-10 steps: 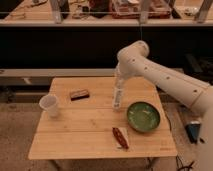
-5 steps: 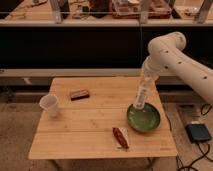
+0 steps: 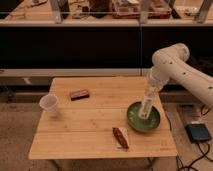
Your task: Place the bottle in the ceramic bowl
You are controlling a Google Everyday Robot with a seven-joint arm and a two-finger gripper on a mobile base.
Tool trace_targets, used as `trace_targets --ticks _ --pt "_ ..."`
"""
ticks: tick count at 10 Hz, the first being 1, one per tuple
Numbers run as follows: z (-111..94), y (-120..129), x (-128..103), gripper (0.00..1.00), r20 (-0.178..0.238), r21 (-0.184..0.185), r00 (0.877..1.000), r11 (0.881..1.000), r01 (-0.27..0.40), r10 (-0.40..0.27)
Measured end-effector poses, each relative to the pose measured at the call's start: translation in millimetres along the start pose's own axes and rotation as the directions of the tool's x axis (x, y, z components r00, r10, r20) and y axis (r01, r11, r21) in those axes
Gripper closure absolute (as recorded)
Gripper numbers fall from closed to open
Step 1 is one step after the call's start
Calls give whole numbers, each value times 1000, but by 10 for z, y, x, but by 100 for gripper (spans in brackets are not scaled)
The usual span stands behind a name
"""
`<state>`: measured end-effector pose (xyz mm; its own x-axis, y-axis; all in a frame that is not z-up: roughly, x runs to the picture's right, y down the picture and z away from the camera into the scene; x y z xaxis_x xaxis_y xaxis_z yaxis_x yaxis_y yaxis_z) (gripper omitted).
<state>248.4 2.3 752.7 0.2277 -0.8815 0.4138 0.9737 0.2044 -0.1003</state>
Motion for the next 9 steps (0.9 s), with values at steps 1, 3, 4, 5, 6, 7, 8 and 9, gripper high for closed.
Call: trace_targets --ticks 1,3,4,5,6,7,8,9 --pt "80 -27 -106 85 26 -1 999 1000 23 -23" --pt "213 -73 -229 65 60 -2 997 999 48 -48" --pt "270 -83 -263 55 72 -3 996 999 53 -53" --pt "316 -94 -279 43 83 -2 995 998 59 -59" --pt "325 -122 -291 32 93 8 994 998 63 -64" --pt "319 -147 -293 25 98 19 993 998 66 -68" --pt "289 -182 -285 20 101 34 992 997 72 -75" --pt "271 -194 -287 20 106 40 991 996 78 -82"
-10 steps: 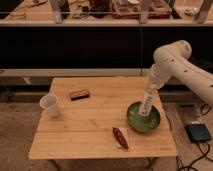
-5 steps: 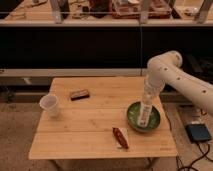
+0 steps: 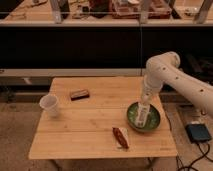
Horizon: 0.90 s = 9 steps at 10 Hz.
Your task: Place the bottle in the ceramic bowl
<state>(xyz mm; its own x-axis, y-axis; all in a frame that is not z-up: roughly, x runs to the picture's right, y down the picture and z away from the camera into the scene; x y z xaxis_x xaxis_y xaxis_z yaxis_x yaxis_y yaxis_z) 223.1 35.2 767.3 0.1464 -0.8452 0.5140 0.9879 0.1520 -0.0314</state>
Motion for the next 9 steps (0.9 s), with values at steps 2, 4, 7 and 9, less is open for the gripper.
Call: trace_targets --ticks 2,4,7,9 --pt "-2 -6 -15 20 10 2 1000 1000 8 -8" --pt "0 -1 -16 20 10 1 1000 1000 7 -7" --pt "0 -4 -15 20 10 2 1000 1000 7 -7" --pt "-1 -4 -14 20 10 2 1000 1000 7 -7"
